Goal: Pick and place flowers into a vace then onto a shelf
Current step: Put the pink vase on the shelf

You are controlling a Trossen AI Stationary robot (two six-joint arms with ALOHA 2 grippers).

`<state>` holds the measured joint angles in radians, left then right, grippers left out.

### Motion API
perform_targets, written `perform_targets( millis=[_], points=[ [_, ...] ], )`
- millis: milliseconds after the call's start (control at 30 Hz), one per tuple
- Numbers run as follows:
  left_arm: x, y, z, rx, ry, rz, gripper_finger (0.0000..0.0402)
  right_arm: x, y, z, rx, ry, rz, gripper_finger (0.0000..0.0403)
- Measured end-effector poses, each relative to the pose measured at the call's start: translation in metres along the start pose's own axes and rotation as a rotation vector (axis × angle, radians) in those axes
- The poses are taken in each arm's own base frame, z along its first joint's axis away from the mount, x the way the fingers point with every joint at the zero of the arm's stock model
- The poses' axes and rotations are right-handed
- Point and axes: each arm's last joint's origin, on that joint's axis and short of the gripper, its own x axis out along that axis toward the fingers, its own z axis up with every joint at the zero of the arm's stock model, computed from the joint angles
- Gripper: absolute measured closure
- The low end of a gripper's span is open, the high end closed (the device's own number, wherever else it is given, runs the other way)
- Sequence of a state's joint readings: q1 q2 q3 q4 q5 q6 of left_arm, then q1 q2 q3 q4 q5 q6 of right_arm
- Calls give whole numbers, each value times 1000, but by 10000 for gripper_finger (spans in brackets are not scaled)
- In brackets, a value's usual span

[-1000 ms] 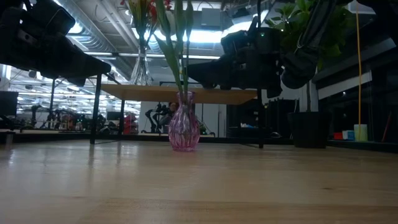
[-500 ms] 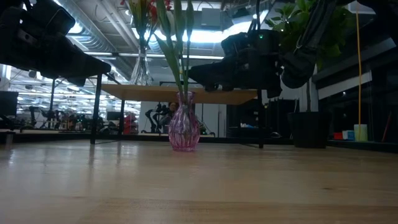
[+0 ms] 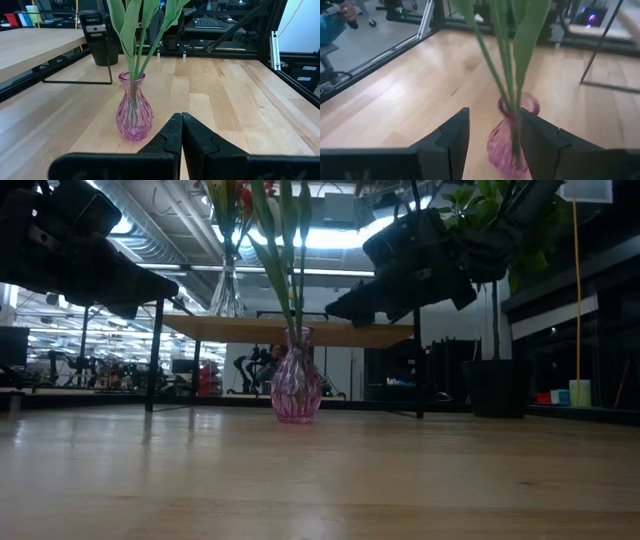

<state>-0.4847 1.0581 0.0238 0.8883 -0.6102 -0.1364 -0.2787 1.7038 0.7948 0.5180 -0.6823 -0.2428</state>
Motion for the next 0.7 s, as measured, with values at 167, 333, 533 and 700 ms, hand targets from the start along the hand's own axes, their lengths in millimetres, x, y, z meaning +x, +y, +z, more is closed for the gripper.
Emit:
perform_targets(
  millis=[167, 333, 533, 700],
  points=[
    [0, 0, 0, 0, 0, 0, 396, 1, 0, -5, 21, 27, 2, 240],
    [0, 0, 0, 0, 0, 0, 396, 1, 1, -7, 66, 43, 3, 240],
    [0, 0, 0, 0, 0, 0, 396, 1, 1, -7, 68, 47, -6, 239],
    [0, 0, 0, 1, 1, 1, 396, 2, 1, -7, 62, 47, -7, 232]
  ],
)
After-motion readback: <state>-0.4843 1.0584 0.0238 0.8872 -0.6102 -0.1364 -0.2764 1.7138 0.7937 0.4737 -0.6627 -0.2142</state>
